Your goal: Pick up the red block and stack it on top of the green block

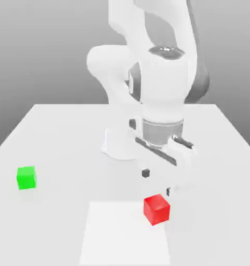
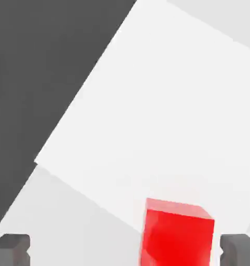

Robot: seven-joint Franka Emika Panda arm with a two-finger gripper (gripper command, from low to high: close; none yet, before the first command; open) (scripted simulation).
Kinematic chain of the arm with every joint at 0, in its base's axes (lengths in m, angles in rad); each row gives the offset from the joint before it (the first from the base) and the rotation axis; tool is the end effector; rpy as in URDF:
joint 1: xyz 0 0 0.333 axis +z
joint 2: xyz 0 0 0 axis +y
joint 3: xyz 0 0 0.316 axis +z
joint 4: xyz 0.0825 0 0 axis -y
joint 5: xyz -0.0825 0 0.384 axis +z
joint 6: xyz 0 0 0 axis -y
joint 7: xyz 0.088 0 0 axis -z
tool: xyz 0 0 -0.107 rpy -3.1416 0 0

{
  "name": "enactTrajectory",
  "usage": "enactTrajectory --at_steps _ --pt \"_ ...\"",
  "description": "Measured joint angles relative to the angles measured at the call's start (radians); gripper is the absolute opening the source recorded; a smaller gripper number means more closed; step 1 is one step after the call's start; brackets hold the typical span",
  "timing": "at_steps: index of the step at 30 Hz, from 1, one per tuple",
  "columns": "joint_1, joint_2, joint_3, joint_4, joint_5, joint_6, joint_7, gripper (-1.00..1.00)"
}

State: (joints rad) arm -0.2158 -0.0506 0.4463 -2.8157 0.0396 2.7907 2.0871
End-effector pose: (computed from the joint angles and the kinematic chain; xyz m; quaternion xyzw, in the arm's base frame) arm 0.3656 0.0812 0.2195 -0.5841 0.8116 -0.0078 0.0081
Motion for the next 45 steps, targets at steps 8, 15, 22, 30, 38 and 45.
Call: enactTrajectory --at_steps 8,15,22,30,38,45 --pt "0.145 0.261 -0.224 0.027 -0.337 0.199 0.282 0.0" --pt "0.183 0.291 -0.27 0.032 -0.369 0.226 0.306 -1.0" --pt "0.111 0.1 -0.125 -0.002 -0.096 0.078 0.108 -1.0" --pt "-0.094 -0.012 -0.26 -0.013 -0.034 -0.022 0.098 -1.0" --pt "-0.346 -0.059 -0.451 -0.009 -0.069 -0.074 0.176 -1.0" --pt "-0.567 -0.091 -0.629 -0.005 -0.101 -0.108 0.243 -1.0"
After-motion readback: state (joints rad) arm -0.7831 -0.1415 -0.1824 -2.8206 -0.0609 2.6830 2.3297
